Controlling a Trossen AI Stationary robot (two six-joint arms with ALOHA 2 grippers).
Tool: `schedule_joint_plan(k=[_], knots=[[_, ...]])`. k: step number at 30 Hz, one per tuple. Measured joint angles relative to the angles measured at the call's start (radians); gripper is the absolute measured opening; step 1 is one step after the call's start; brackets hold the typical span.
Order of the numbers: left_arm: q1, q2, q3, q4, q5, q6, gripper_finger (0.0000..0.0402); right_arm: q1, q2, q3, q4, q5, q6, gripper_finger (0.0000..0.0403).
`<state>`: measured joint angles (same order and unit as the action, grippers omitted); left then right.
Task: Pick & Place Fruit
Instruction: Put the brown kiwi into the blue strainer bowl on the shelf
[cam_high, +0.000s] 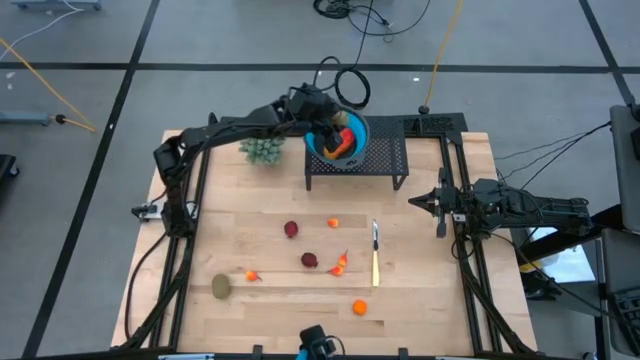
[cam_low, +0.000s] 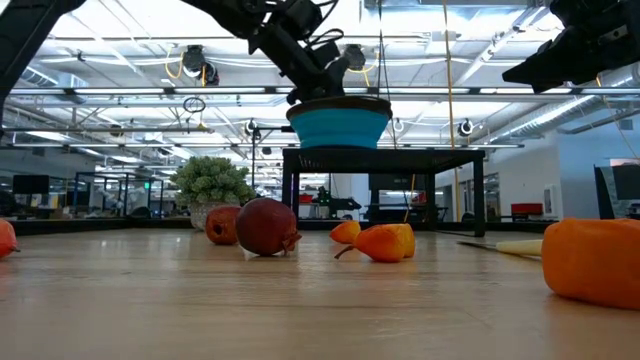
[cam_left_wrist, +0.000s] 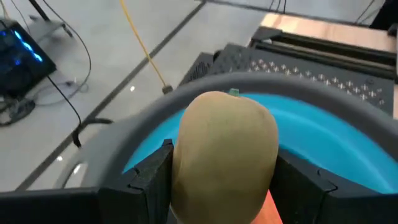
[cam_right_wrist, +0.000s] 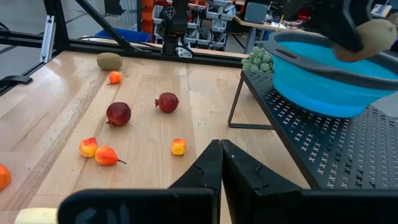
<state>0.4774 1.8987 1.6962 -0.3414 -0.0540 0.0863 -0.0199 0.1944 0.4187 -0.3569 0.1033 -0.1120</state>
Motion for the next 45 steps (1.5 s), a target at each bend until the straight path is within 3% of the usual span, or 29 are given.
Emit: schedule_joint_plan(k=[38,45], knots=[[0.032,0.04,-0.002,-0.025,-0.024,0.067,0.0219,0.0,0.0,0.0,0.0,0.0,0.048,0.0],[0.032,0.041,-0.002,-0.025,0.01,0.067,0.0223,0.0,0.0,0.0,0.0,0.0,0.048,0.0]])
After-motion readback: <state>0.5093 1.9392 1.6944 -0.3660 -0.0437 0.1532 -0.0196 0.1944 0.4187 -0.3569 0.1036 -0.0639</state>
